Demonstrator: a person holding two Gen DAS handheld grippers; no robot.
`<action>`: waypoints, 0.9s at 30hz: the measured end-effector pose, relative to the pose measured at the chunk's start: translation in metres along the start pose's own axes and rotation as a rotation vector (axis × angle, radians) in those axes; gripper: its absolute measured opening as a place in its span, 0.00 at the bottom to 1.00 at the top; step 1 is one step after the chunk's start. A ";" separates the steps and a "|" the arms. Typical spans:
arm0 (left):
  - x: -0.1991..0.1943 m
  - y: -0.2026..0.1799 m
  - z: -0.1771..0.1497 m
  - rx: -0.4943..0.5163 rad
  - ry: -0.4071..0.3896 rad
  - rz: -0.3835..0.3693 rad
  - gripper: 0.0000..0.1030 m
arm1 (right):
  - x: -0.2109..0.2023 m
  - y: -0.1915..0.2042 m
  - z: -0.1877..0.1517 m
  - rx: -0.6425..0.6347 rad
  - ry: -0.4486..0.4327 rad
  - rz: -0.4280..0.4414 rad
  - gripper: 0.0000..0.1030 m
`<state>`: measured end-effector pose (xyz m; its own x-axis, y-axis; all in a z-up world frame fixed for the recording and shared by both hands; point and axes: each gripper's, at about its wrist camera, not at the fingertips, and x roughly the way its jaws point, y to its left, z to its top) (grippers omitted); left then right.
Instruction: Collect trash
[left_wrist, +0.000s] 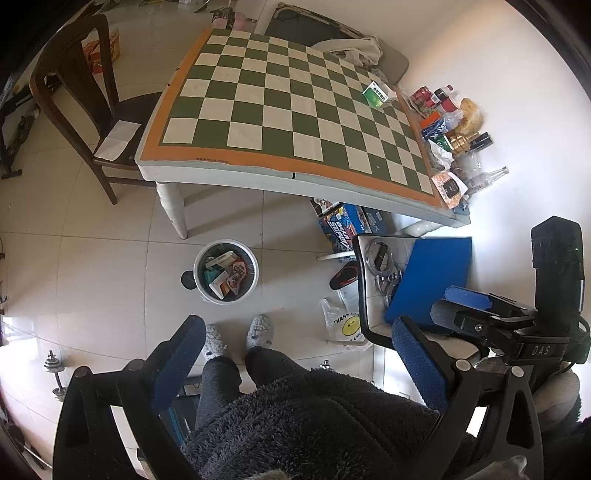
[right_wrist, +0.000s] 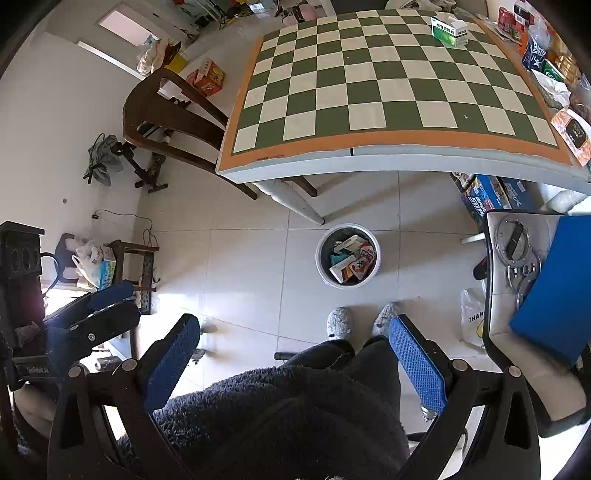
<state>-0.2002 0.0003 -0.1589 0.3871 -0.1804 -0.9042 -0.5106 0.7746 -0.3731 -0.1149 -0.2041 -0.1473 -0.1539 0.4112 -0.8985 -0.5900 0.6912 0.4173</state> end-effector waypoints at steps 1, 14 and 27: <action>0.000 0.001 0.000 0.000 0.000 0.000 1.00 | 0.000 0.000 0.000 0.001 0.000 0.000 1.00; 0.001 -0.001 -0.001 -0.002 -0.002 0.002 1.00 | 0.000 0.002 0.001 0.003 -0.001 -0.001 1.00; -0.001 -0.002 -0.002 -0.002 -0.004 0.000 1.00 | 0.001 0.006 -0.001 0.001 0.000 0.002 1.00</action>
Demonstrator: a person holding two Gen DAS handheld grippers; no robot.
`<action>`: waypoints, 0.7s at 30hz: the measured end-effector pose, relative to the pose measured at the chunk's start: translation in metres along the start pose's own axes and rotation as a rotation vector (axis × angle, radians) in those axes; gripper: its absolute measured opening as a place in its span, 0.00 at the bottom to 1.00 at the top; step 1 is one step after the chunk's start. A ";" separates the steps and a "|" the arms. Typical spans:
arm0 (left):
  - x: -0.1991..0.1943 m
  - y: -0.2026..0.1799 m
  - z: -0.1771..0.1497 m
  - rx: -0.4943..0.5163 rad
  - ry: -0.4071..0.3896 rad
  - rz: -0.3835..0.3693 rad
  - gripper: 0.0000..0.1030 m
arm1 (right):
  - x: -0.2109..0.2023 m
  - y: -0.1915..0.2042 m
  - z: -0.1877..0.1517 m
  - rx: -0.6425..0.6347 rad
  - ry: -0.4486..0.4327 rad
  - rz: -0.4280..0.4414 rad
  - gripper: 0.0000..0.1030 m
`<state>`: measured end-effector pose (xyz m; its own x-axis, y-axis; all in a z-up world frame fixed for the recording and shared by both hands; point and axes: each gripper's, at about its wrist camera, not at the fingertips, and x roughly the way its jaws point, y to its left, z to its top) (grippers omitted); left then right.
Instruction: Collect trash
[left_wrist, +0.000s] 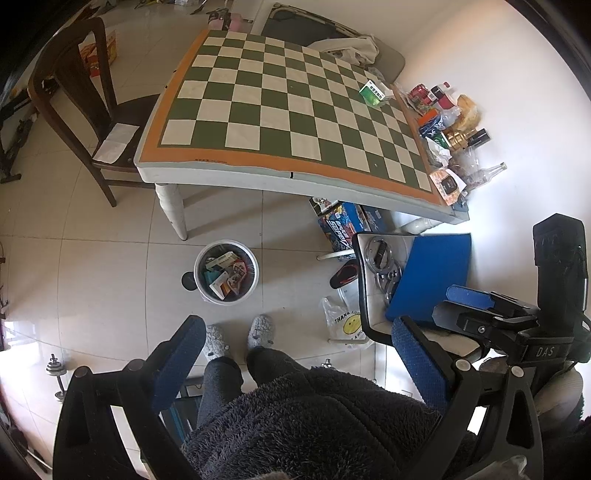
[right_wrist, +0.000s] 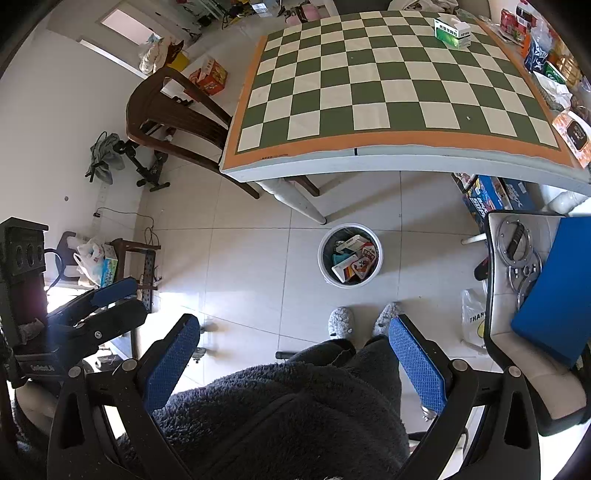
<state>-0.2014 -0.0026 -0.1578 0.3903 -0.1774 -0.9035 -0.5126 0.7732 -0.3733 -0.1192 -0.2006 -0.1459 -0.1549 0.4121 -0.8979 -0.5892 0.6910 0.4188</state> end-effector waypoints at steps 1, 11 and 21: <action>0.001 -0.001 -0.001 -0.001 -0.001 0.002 1.00 | 0.000 0.001 -0.001 0.000 0.000 -0.001 1.00; -0.002 0.002 0.002 0.007 -0.004 -0.001 1.00 | -0.005 0.002 -0.003 -0.013 -0.002 -0.001 1.00; -0.004 0.004 0.003 0.010 -0.004 -0.001 1.00 | -0.005 0.002 -0.002 -0.008 -0.003 -0.001 1.00</action>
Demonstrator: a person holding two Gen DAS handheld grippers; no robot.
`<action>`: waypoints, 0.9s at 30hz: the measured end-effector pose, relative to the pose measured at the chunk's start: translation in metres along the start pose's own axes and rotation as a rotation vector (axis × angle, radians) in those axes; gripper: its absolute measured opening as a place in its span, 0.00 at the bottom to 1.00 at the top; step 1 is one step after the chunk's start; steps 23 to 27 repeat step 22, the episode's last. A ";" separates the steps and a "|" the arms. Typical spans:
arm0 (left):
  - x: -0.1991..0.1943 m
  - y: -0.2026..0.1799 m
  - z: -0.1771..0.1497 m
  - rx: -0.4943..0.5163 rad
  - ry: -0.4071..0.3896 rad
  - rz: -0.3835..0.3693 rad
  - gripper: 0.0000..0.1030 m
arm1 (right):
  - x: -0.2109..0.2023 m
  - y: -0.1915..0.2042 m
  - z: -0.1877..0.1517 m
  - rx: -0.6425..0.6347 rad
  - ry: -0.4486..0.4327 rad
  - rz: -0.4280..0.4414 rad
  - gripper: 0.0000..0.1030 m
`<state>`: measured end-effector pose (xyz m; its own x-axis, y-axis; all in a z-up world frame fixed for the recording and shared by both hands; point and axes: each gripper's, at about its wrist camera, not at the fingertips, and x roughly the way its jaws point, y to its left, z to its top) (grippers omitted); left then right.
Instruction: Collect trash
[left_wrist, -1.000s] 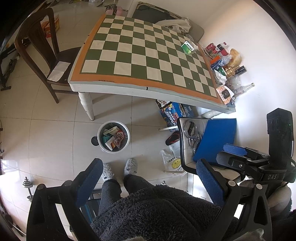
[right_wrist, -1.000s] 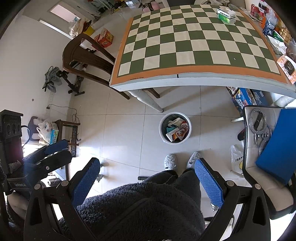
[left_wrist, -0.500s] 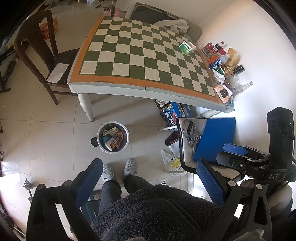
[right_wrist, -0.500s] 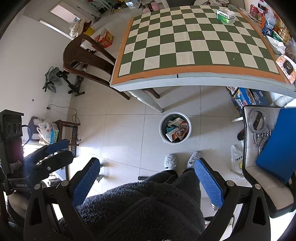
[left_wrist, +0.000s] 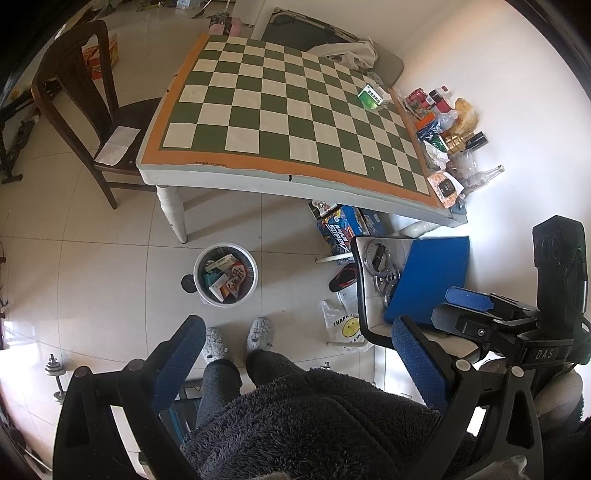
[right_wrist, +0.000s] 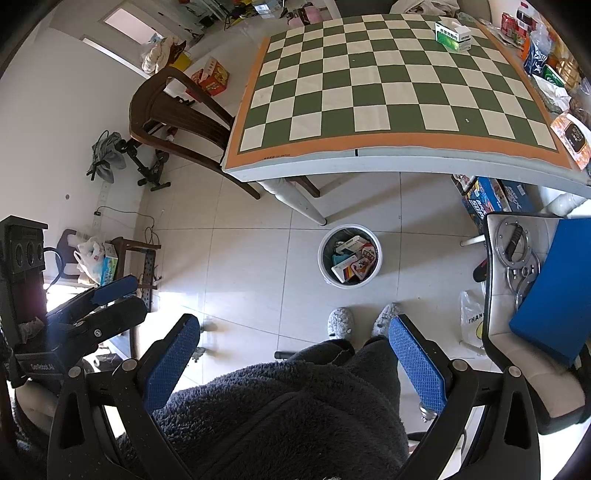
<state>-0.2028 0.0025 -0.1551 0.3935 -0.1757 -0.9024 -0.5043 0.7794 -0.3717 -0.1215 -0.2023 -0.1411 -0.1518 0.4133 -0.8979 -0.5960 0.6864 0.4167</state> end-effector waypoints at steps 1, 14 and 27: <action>0.001 0.000 -0.001 0.001 0.001 0.000 1.00 | 0.000 0.000 0.000 -0.001 0.000 0.000 1.00; -0.001 0.000 0.000 0.006 0.001 -0.002 1.00 | 0.000 0.001 -0.001 0.000 0.001 -0.001 1.00; -0.007 -0.001 0.006 0.014 -0.003 0.000 1.00 | -0.003 0.003 -0.003 -0.006 0.003 0.006 1.00</action>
